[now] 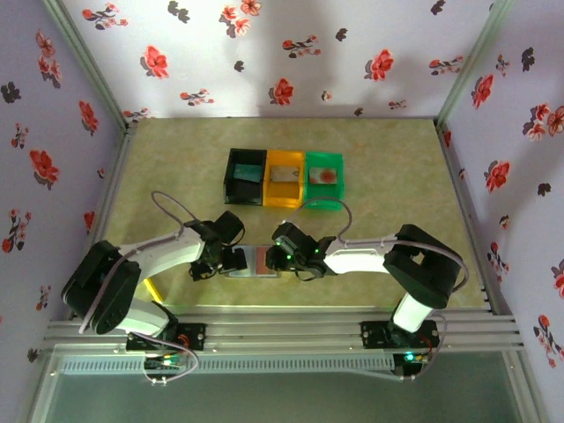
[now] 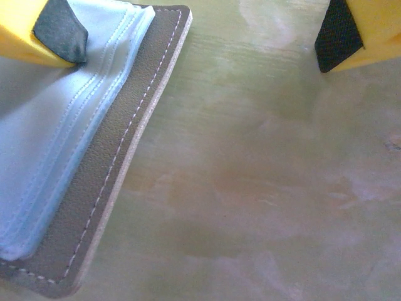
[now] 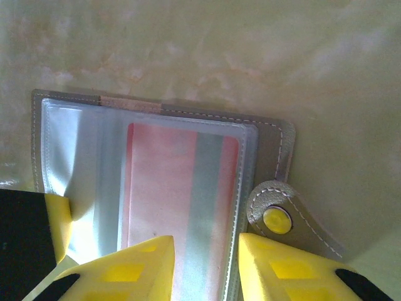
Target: Take the credit cards out of the card holder
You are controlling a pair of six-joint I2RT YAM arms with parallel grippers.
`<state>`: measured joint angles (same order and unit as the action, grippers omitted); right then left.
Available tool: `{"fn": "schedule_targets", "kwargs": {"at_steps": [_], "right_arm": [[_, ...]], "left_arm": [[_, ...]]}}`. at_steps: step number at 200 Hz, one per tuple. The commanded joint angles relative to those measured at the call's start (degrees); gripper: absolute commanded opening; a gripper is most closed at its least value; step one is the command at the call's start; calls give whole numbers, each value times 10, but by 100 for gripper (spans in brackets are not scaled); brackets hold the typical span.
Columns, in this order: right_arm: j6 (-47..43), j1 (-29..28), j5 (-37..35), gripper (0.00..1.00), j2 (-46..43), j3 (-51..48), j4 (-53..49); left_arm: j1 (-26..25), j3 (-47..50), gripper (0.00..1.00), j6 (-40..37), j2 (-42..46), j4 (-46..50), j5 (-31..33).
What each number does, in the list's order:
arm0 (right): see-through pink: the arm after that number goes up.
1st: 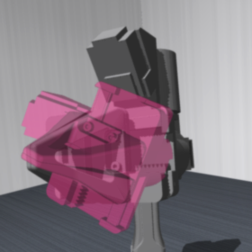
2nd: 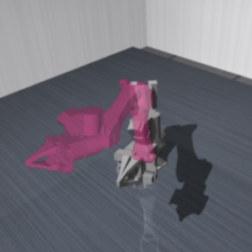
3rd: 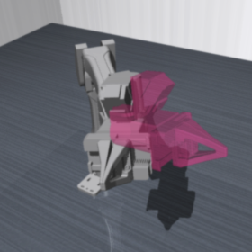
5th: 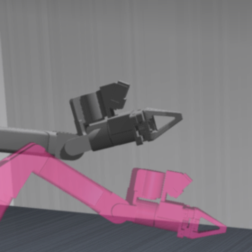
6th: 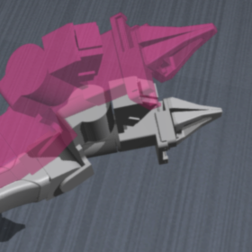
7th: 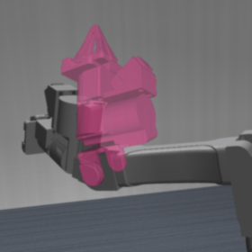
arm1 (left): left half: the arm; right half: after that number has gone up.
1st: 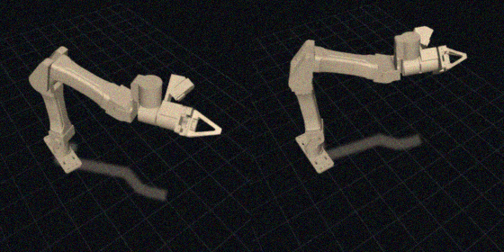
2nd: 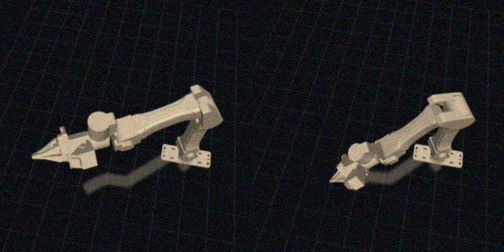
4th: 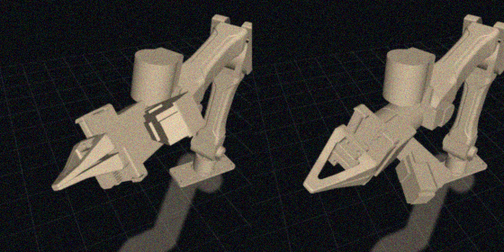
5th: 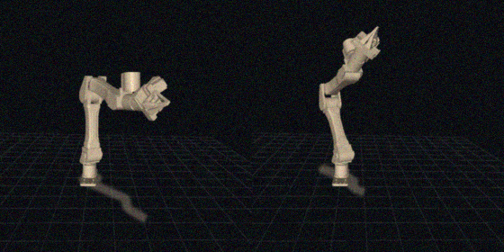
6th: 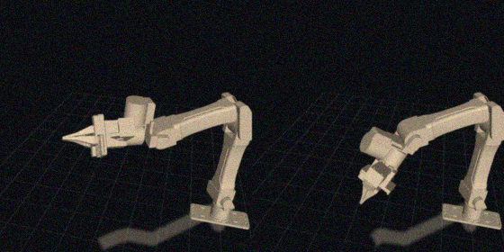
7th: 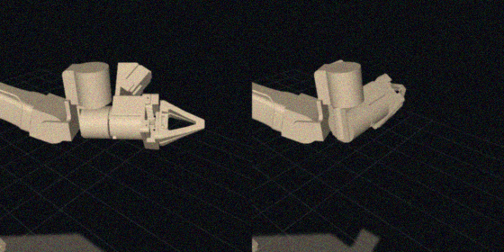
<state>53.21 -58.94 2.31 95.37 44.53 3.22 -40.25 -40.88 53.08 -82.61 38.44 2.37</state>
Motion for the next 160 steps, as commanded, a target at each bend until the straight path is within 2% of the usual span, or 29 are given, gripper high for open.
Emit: {"fn": "schedule_targets", "kwargs": {"at_steps": [1,160], "right_arm": [[7,-4,-13,33,7,10,-6],[6,-3,-5,24,10,15,-8]], "left_arm": [[-13,24,100,5,-42,-13,-11],[-16,21,100,2,-51,-17,-12]]}}
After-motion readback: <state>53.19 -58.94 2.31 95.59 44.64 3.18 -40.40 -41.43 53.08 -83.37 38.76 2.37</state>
